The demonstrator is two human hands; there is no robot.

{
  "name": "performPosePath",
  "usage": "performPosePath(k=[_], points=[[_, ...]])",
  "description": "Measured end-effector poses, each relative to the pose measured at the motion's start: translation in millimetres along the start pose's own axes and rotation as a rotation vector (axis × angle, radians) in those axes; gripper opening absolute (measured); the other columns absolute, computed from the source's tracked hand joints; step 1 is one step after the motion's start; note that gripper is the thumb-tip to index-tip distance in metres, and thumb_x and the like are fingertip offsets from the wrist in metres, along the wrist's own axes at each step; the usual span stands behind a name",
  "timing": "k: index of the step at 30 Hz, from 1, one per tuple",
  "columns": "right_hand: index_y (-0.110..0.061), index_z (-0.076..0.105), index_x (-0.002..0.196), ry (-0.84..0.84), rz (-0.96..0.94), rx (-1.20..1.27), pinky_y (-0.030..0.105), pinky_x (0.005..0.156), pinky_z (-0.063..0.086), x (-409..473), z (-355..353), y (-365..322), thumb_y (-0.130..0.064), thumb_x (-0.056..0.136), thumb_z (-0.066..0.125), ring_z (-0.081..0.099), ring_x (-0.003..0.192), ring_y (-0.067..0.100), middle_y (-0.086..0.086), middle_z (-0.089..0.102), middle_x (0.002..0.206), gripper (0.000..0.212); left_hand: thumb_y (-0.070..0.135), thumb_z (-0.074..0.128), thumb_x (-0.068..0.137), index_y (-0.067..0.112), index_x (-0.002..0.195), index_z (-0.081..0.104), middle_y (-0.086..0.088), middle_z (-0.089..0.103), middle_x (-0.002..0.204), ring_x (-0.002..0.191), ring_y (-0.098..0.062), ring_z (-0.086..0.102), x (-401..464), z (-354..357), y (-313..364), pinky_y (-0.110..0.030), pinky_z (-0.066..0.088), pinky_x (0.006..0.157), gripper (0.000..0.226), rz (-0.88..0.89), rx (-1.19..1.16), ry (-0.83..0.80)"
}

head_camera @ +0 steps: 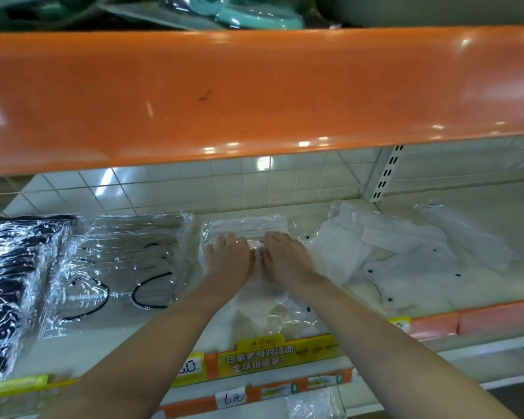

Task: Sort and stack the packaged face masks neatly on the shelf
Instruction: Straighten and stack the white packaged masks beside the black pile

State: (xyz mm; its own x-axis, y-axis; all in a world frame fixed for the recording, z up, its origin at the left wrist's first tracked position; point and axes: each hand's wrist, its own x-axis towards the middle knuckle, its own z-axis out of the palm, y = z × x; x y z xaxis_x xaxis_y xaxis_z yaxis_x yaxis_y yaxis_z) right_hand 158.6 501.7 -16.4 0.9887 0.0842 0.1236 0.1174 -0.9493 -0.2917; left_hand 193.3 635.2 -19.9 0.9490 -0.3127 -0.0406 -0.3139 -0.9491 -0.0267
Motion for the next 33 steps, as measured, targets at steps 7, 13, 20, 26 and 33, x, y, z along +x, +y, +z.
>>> performPosePath(k=[7, 13, 20, 26, 33], points=[[-0.023, 0.033, 0.145, 0.000, 0.163, 0.009, 0.027, 0.114, 0.016, -46.7, -36.9, 41.1, -0.040, 0.095, 0.046, 0.023, 0.141, 0.013, -0.005, 0.028, 0.154, 0.054, 0.031, 0.032, 0.100, 0.016, 0.134, 0.044, -0.001, 0.043, 0.142, 0.132, -0.020, 0.037, -17.7, -15.8, 50.0, -0.033, 0.028, 0.104, 0.039, 0.211, -0.170, 0.215], [-0.021, 0.025, 0.147, -0.159, 0.238, 0.001, 0.030, 0.116, 0.008, -76.1, -40.2, 74.5, -0.059, 0.085, 0.052, 0.010, 0.145, 0.014, -0.002, 0.014, 0.158, 0.078, 0.028, 0.030, 0.100, 0.018, 0.134, 0.042, 0.000, 0.038, 0.145, 0.135, -0.017, 0.031, -28.6, -5.6, 94.4, -0.029, 0.022, 0.105, 0.038, 0.330, -0.254, 0.147], [-0.023, 0.037, 0.142, -0.034, 0.148, -0.052, 0.024, 0.112, 0.018, -88.5, -40.2, 109.4, -0.053, 0.086, 0.056, 0.023, 0.141, 0.010, -0.008, 0.027, 0.154, 0.066, 0.043, 0.035, 0.075, 0.018, 0.089, 0.071, -0.001, 0.071, 0.095, 0.088, -0.020, 0.069, -40.7, -4.9, 121.9, -0.026, 0.054, 0.071, 0.046, 0.287, -0.185, 0.122], [-0.024, 0.060, 0.114, 0.059, 0.085, -0.069, 0.028, 0.085, 0.043, -99.2, -52.3, 140.4, -0.050, 0.090, 0.045, 0.053, 0.115, 0.013, -0.009, 0.057, 0.122, 0.039, 0.042, 0.025, 0.086, 0.015, 0.112, 0.062, 0.000, 0.062, 0.116, 0.111, -0.020, 0.059, -48.3, -17.5, 136.8, -0.034, 0.047, 0.087, 0.053, 0.263, -0.302, -0.014], [-0.020, 0.063, 0.092, 0.049, 0.134, -0.085, 0.031, 0.072, 0.045, -98.5, -64.0, 171.6, -0.044, 0.091, 0.028, 0.057, 0.094, 0.016, -0.006, 0.059, 0.095, 0.042, 0.031, 0.038, 0.077, 0.015, 0.078, 0.068, 0.003, 0.067, 0.083, 0.077, -0.019, 0.067, -43.5, -6.0, 148.7, -0.029, 0.051, 0.059, 0.034, 0.160, -0.214, 0.159]])
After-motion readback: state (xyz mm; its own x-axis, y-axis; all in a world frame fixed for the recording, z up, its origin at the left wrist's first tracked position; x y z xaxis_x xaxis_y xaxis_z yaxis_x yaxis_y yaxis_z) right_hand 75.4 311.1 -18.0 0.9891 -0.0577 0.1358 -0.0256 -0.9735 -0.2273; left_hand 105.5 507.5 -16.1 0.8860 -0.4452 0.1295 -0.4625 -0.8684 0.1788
